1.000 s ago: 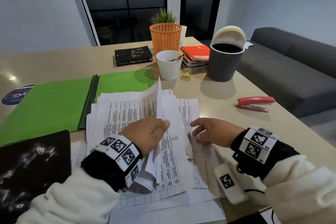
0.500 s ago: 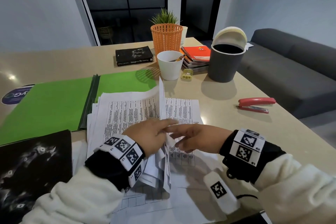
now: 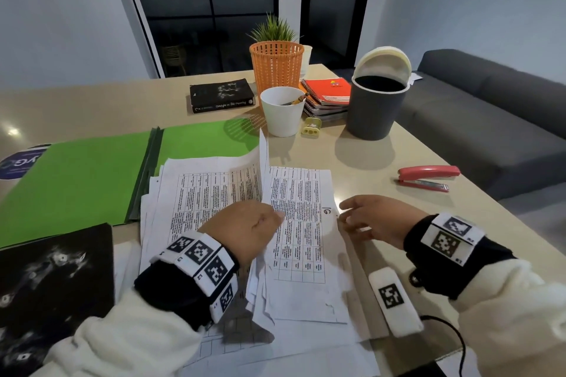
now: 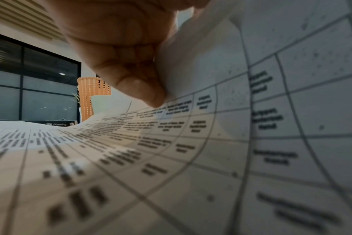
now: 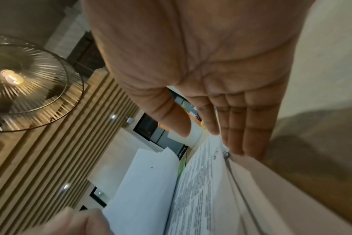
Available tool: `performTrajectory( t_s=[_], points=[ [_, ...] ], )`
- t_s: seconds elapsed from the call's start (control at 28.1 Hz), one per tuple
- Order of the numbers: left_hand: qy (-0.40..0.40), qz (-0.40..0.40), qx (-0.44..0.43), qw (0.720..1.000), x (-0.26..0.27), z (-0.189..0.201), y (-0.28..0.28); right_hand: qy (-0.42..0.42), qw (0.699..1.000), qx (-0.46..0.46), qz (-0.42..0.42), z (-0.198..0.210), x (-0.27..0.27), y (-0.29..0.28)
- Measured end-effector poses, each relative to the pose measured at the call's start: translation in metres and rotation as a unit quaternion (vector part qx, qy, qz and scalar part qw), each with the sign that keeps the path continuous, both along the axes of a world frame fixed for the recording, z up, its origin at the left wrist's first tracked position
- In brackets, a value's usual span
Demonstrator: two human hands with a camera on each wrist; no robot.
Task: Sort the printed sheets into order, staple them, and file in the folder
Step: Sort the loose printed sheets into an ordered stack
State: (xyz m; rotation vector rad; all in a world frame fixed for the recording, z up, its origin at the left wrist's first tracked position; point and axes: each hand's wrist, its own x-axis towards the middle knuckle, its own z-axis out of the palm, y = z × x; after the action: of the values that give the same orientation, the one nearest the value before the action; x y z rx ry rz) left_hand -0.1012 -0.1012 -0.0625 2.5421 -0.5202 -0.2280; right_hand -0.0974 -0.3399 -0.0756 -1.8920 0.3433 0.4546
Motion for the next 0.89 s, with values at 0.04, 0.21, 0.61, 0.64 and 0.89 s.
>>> performTrajectory(
  t_s=[0.04, 0.21, 0.61, 0.64, 0.89],
  points=[
    [-0.006, 0.006, 0.014, 1.0, 0.0, -0.001, -0.001, 0.004, 0.999, 0.033, -0.017, -0.001, -0.002, 0.0],
    [-0.02, 0.001, 0.044, 0.999, 0.004, -0.007, -0.001, 0.001, 0.995, 0.082, -0.049, -0.004, -0.003, 0.004],
    [-0.026, 0.012, 0.045, 0.999, 0.004, -0.007, -0.001, -0.079, 0.963, -0.181, 0.185, 0.019, -0.008, 0.022],
    [-0.026, 0.012, 0.047, 0.998, 0.004, -0.007, -0.001, -0.088, 0.962, -0.172, 0.193, 0.021, -0.008, 0.024],
    [-0.016, 0.02, 0.035, 0.999, 0.004, -0.008, -0.001, -0.103, 0.969, -0.028, 0.225, 0.024, -0.015, 0.04]
  ],
)
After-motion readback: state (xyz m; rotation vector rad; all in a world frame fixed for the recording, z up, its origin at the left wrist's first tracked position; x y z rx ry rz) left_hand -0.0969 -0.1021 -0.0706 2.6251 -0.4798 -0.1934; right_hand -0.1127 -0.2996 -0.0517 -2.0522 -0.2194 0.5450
